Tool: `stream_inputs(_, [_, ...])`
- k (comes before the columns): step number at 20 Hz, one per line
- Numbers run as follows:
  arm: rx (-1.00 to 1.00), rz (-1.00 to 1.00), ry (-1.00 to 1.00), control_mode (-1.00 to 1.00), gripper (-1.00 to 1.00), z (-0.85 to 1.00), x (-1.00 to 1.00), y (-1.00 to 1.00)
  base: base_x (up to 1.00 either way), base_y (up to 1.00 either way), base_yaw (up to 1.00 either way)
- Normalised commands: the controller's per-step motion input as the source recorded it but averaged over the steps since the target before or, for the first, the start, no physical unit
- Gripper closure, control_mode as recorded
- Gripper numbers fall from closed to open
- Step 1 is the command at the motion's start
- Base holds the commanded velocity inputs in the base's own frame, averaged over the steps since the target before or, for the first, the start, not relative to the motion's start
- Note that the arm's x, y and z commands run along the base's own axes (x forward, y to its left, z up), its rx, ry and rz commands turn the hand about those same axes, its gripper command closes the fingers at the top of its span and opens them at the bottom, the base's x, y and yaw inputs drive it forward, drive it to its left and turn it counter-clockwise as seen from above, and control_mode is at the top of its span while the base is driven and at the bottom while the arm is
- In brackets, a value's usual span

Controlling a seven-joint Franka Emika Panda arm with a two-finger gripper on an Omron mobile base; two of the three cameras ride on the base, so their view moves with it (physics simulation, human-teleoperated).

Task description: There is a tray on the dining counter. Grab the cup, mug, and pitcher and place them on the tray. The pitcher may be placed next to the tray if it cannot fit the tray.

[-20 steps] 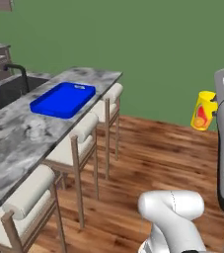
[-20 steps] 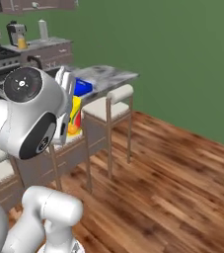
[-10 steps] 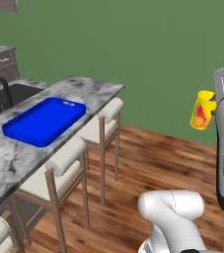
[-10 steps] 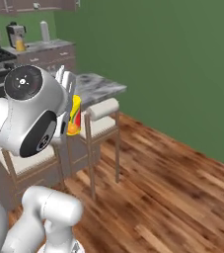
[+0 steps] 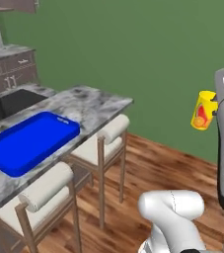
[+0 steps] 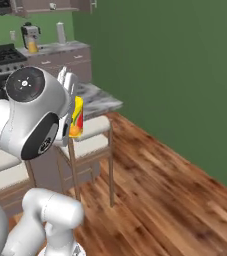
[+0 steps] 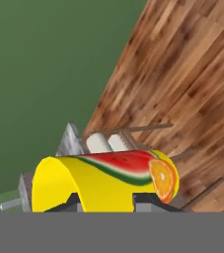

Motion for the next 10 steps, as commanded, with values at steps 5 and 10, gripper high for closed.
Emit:
stream_inputs(5, [0.00,0.00,0.00,1.00,1.00,0.00,0.00,0.00,0.63,-0.16,0.47])
stream_inputs(10, [0.00,0.00,0.00,1.00,1.00,0.00,0.00,0.00,0.45,-0.13,0.55])
